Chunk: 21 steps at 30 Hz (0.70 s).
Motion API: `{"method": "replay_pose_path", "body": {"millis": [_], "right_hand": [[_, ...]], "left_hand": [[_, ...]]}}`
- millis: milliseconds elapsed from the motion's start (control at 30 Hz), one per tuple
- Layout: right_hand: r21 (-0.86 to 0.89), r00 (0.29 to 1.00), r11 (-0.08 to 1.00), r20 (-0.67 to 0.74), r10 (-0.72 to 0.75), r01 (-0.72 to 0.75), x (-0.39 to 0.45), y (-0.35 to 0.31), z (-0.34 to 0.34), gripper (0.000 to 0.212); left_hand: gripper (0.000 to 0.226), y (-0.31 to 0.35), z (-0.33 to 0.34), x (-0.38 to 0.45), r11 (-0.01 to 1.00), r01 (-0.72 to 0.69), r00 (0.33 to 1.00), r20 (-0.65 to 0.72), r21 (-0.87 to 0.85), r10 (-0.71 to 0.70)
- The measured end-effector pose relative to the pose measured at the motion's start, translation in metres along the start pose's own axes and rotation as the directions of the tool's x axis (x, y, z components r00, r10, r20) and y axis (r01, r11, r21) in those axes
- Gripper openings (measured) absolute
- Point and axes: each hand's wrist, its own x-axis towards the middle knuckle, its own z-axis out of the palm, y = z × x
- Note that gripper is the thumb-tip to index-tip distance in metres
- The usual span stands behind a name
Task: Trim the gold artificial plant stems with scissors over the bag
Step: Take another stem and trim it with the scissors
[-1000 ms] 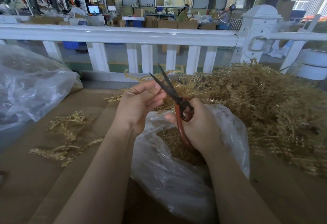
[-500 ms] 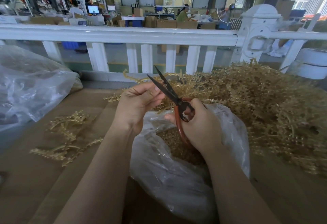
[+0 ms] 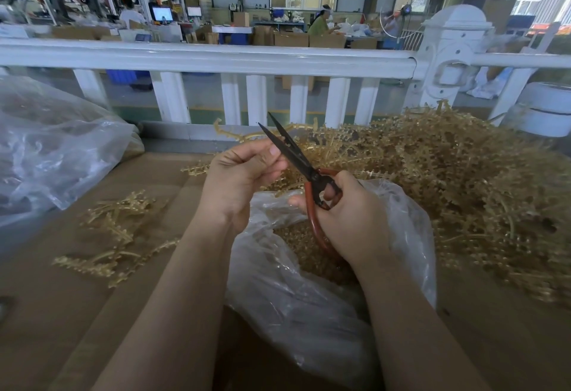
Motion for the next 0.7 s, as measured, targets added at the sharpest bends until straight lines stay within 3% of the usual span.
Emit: {"method": "replay_pose_path", "body": {"millis": [167,433,700], "right_hand": [[-0.014,1.000,1.000,0.014,0.012,-0.012,0.0015,-0.0015,-0.0011,0.059],[-0.095,0.999,0.995,-0.039,-0.023,0.019,0.0015,-0.0038,-0.0049,0.067],[-0.079,0.997,0.996,-0.063,-0.049,0.044,0.0007,-0.0043,-0.0045,0.067]], "left_hand": [[0.010,-0.0011,0.0000,0.0016,1.000,-0.008,0.999,-0.034,-0.007,0.008],[0.007,-0.0057,0.0068,0.0002,0.988,-0.094,0.995,-0.014,0.123,0.096],[0.008,-0.0059,0.0052,-0.0003,0.988,-0.110,0.994,0.007,0.113,0.110]]}}
